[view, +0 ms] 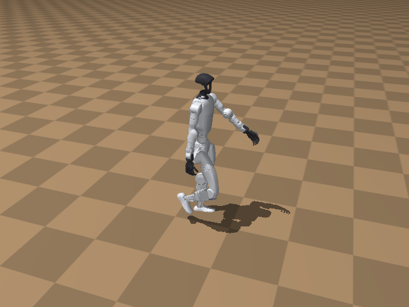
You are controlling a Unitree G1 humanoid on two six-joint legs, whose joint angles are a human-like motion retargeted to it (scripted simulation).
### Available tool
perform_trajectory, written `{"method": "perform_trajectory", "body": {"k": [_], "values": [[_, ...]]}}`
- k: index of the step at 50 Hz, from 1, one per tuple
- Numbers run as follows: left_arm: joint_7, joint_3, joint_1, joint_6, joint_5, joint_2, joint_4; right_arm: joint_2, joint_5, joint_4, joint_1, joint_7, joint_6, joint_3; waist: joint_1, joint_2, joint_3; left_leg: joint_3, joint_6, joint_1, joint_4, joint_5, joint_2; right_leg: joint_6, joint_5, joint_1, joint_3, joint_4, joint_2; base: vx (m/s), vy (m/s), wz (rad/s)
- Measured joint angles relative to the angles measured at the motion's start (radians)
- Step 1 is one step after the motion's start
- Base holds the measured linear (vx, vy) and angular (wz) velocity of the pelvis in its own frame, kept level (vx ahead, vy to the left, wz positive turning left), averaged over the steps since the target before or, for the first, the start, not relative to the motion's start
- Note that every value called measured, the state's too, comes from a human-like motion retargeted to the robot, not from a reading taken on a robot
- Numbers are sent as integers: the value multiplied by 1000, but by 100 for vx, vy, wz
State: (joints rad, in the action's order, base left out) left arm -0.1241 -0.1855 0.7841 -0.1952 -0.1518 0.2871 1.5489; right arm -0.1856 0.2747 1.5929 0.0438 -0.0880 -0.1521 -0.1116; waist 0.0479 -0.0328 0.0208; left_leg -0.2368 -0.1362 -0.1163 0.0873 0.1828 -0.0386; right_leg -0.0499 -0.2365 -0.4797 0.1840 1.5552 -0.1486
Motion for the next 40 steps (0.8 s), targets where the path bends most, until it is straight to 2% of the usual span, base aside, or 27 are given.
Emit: {"method": "perform_trajectory", "body": {"k": [4,8,12,15,17,18,20,23,25,28,31,33,35,40], "values": [[4,-59,190,2,-16,51,-10,1,102,-12,139,-44,1,1,75,-9,1,49,37,-41,0,30,0,-17,-76,-133,-2,43,-3,43,0,69],[-19,-72,292,6,-16,79,-17,4,110,-10,212,-91,9,-27,107,-14,-10,67,55,-79,0,62,0,-15,-101,-199,-3,-70,11,45,-4,24],[-36,-49,288,-1,-35,65,-17,-4,85,15,206,-103,11,-30,117,-18,-32,77,49,-110,0,87,9,11,-98,-152,32,-388,11,47,-6,13],[-46,-27,209,-16,-68,30,-23,-16,91,37,151,-76,4,-18,113,-15,-46,80,38,-140,0,101,24,41,-74,-9,100,-815,13,52,-10,7],[-41,-16,119,-31,-110,-1,-36,-26,96,56,83,-35,5,-1,101,1,-28,86,42,-187,-20,113,45,86,29,163,90,-1198,52,59,-13,-12],[-34,-11,67,-35,-126,-15,-40,-29,86,63,44,-12,13,11,88,20,-12,88,53,-218,-33,116,65,110,118,249,56,-1361,66,61,-15,-56],[-31,-1,-51,-37,-123,-38,-44,-31,67,71,-46,24,28,31,30,55,15,67,89,-268,-69,97,103,139,270,376,-23,-1556,80,60,-15,-124],[-47,19,-265,-28,-34,-65,-12,-18,150,61,-197,50,21,-1,-96,115,69,-16,133,-279,-249,40,154,176,299,515,-130,-1637,50,58,-15,-190],[-109,32,-420,4,26,-77,25,-6,204,48,-303,50,31,-26,-157,180,90,-83,139,-134,-619,108,166,205,285,563,-192,-1642,-12,48,-12,-129],[-182,23,-653,-10,-12,-100,79,-10,235,12,-456,99,-12,-3,-171,198,7,-121,199,295,-1323,307,39,202,254,500,-210,-1633,-18,41,-4,-17],[-222,-1,-864,-48,-71,-116,111,-20,280,-19,-601,134,-72,-10,-224,208,-1,-124,273,524,-1684,423,-25,197,219,511,-240,-1623,-19,48,1,-50],[-255,-18,-998,-67,-100,-120,106,-28,313,-35,-683,148,-109,-34,-263,217,-1,-107,289,641,-1800,457,-30,194,198,522,-262,-1610,-23,48,3,-59],[-283,-28,-1117,-73,-118,-119,87,-37,335,-46,-756,164,-135,-61,-297,221,-4,-83,282,740,-1840,473,-22,193,178,530,-281,-1593,-23,48,5,-48],[-321,-76,-1280,-56,-131,-123,65,-53,342,-71,-869,194,-166,-99,-334,227,-30,-56,252,866,-1643,437,2,189,133,543,-295,-1563,-31,46,10,-16]]}}
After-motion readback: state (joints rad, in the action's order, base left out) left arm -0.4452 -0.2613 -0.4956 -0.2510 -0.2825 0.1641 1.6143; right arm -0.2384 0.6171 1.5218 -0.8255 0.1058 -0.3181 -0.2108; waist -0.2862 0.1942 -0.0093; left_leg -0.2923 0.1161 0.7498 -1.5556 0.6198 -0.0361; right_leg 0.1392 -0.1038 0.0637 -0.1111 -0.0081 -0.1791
